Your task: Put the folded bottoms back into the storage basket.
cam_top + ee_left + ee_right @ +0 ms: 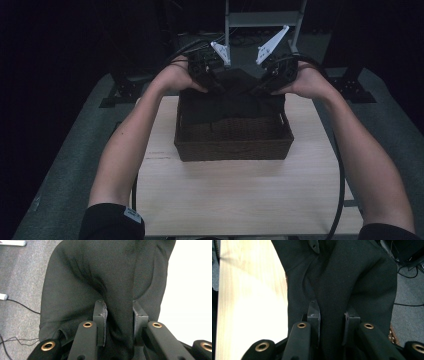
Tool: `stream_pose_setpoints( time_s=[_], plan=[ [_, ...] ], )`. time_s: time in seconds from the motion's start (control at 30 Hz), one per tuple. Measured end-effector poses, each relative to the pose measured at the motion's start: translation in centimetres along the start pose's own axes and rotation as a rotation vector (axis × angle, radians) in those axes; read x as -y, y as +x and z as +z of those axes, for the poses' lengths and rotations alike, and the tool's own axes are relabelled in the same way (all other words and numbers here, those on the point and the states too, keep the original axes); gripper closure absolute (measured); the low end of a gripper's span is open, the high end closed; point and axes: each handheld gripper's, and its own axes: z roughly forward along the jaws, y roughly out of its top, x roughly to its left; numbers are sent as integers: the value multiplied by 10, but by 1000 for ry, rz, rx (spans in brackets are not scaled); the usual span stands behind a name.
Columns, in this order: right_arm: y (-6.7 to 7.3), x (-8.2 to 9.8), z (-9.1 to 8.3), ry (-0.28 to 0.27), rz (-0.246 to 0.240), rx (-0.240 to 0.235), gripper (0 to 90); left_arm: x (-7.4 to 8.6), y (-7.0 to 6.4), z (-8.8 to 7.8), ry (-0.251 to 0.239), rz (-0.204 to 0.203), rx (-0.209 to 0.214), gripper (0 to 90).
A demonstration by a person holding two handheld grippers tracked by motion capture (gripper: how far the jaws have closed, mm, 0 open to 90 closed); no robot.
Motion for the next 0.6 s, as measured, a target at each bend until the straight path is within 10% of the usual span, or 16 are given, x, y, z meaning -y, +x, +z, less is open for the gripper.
stream_pose_setpoints(
  time_s=[0.6],
  plan=[
    [-29, 12, 29, -8, 27, -23, 722, 11, 21, 28, 16, -5, -8, 710]
  ],
)
